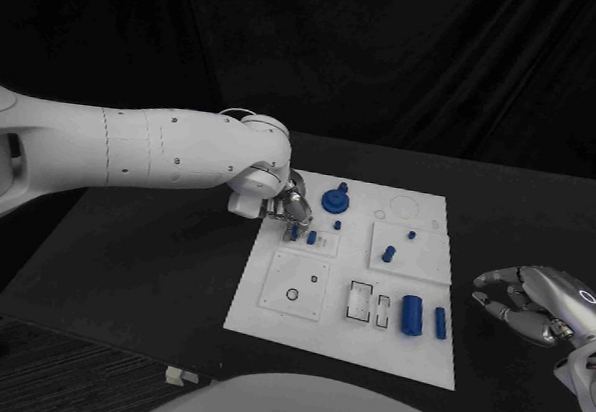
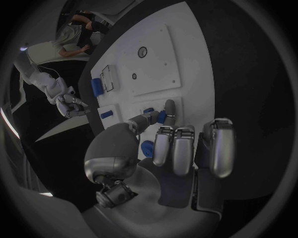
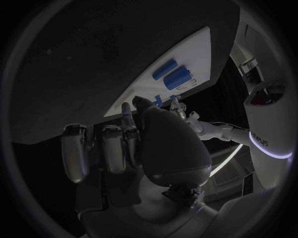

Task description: Assemble the parts on the task board

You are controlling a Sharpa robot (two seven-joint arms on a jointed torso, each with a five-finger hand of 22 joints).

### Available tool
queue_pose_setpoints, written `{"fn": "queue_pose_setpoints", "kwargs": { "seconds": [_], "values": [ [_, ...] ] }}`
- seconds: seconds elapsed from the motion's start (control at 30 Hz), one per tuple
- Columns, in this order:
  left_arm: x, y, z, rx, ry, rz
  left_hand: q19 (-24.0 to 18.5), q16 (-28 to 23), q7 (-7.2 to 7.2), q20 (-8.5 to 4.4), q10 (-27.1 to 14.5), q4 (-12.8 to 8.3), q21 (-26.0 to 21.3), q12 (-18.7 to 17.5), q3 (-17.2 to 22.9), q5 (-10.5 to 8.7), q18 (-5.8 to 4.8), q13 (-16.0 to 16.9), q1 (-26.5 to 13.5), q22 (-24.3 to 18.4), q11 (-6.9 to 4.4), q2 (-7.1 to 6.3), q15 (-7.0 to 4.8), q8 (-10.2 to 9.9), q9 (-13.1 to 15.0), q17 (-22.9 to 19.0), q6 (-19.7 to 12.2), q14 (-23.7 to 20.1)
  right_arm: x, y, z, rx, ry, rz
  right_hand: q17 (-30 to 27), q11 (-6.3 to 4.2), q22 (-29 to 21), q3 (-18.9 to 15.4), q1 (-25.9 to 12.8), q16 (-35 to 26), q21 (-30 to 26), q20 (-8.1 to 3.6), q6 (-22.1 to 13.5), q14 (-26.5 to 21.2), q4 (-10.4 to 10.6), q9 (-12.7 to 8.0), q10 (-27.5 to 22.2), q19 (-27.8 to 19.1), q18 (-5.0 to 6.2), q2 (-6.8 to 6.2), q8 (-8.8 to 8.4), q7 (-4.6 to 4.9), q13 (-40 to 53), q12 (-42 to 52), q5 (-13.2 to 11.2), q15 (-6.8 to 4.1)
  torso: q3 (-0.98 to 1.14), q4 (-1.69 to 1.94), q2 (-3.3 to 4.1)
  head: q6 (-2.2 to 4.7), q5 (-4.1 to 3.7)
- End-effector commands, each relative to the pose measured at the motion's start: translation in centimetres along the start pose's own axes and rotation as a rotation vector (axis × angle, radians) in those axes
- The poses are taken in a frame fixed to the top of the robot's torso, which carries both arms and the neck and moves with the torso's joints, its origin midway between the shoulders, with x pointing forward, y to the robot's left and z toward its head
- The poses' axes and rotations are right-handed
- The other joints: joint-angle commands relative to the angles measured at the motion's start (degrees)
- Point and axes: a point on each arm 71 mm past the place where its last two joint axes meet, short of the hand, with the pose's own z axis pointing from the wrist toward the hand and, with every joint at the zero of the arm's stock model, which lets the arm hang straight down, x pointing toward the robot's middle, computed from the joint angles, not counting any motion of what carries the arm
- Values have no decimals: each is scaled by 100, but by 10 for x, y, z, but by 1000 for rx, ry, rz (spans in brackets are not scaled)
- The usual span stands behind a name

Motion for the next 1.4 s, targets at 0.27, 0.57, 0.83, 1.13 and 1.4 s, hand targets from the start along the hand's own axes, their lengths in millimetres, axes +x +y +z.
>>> {"fn": "queue_pose_setpoints", "kwargs": {
  "seconds": [0.27, 0.57, 0.83, 1.13, 1.4],
  "values": [
    [2, 3, 0, -2, 21, 10, 179, -29, -41, -15, 277, -108, -31, -23, 232, 7, 117, 1260, -7, 1249, 8, 68, -2, -39, 6, 1510, 10, 606, 1, -1, 0, 17, 6, -2, 1509, 13, 1391, 41, 65, 15, -20, -31, 44, 606, 4, -7, 596, 356, 45, -2, -11, 3, 1509, 14, 20, -26, -1, 1, -2, 1, 1],
    [3, 5, 1, -4, 24, 9, 172, -29, -41, -15, 272, -112, -44, -30, 235, 9, 120, 1255, -7, 1245, 8, 70, -1, -41, 6, 1510, 7, 606, 2, -1, 0, 16, 6, -1, 1509, 14, 1386, 47, 62, 15, -33, -31, 45, 606, 1, -7, 596, 346, 49, -4, -11, 4, 1509, 14, 22, -26, -4, -6, 1, 1, 12],
    [6, 5, 2, -3, 30, 10, 168, -29, -39, -14, 265, -116, -53, -38, 237, 9, 122, 1250, -7, 1243, 9, 69, -1, -44, 6, 1510, 4, 606, 2, -1, -1, 17, 6, -1, 1509, 14, 1386, 47, 62, 15, -33, -31, 45, 606, 1, -7, 596, 346, 49, -4, -11, 4, 1509, 14, 22, -26, 1, -3, 0, 1, 3],
    [7, 5, 3, -4, 32, 7, 157, -29, -36, -13, 254, -121, -74, -53, 240, 10, 126, 1242, -10, 1236, 11, 68, 0, -51, 5, 1510, -2, 606, 2, -1, -1, 17, 7, 0, 1509, 14, 1386, 47, 62, 15, -33, -31, 45, 606, 1, -7, 596, 346, 49, -4, -11, 4, 1509, 14, 22, -26, 0, -7, 0, 1, -7],
    [8, 4, 4, -3, 31, 7, 134, -29, -22, 7, 229, 13, -122, -83, 77, -395, 135, 1223, -133, 1223, 31, 66, 20, -103, -4, 1510, -9, 606, 2, -1, -1, 17, 8, -1, 1509, 14, 1386, 47, 62, 15, -33, -31, 45, 606, 1, -7, 596, 346, 49, -4, -11, 4, 1509, 14, 22, -26, 2, 0, 1, 1, -5]
  ]
}}
